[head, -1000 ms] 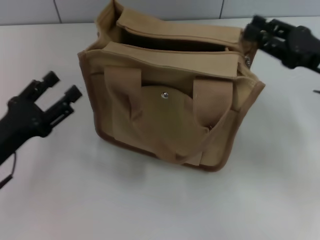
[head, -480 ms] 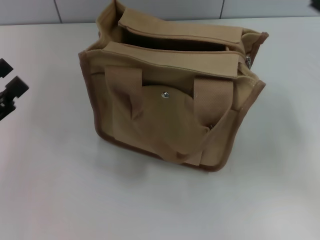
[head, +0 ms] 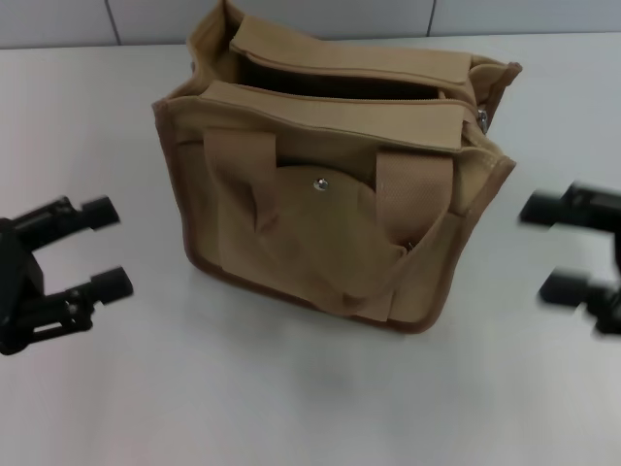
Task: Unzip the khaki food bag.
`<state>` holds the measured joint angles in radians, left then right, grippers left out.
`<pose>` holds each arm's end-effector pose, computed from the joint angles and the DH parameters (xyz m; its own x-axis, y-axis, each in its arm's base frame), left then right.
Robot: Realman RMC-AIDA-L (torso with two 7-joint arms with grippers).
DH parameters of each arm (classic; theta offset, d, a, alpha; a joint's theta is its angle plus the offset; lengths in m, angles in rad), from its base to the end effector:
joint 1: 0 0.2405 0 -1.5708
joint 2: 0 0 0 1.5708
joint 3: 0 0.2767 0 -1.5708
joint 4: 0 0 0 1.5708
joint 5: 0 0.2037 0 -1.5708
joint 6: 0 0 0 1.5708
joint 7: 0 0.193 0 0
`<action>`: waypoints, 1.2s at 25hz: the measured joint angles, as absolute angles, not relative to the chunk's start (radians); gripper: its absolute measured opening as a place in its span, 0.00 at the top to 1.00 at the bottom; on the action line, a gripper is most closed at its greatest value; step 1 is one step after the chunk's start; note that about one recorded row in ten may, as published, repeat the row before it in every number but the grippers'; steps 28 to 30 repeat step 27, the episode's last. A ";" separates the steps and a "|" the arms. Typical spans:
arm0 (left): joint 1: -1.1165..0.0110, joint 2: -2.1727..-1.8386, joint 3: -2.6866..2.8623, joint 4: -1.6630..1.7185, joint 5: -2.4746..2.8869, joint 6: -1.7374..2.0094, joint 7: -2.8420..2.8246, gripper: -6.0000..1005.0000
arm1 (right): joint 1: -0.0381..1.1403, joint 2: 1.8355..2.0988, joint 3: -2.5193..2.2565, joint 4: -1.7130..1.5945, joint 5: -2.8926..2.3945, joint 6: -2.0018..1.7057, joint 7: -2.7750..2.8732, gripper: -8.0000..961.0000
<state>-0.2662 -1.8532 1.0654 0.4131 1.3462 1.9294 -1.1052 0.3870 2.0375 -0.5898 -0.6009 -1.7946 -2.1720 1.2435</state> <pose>-0.2838 0.2487 0.0277 0.5996 0.2009 0.7747 0.3666 -0.9294 -0.0427 0.2285 0.2470 0.0129 0.5614 -0.1881 -0.8059 -0.2000 -0.9758 0.0884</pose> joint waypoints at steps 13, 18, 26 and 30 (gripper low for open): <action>-0.306 -1.882 1.066 0.462 1.461 1.945 -1.194 0.19 | 0.348 2.081 -0.621 -0.501 -1.879 -2.089 1.059 0.14; -0.301 -1.890 1.066 0.464 1.477 1.945 -1.190 0.19 | 0.350 2.080 -0.619 -0.493 -1.879 -2.078 1.058 0.14; -0.296 -1.896 1.066 0.465 1.477 1.945 -1.184 0.19 | 0.350 2.082 -0.615 -0.492 -1.875 -2.076 1.058 0.14; -0.295 -1.896 1.066 0.465 1.477 1.945 -1.184 0.19 | 0.351 2.082 -0.617 -0.492 -1.874 -2.076 1.058 0.14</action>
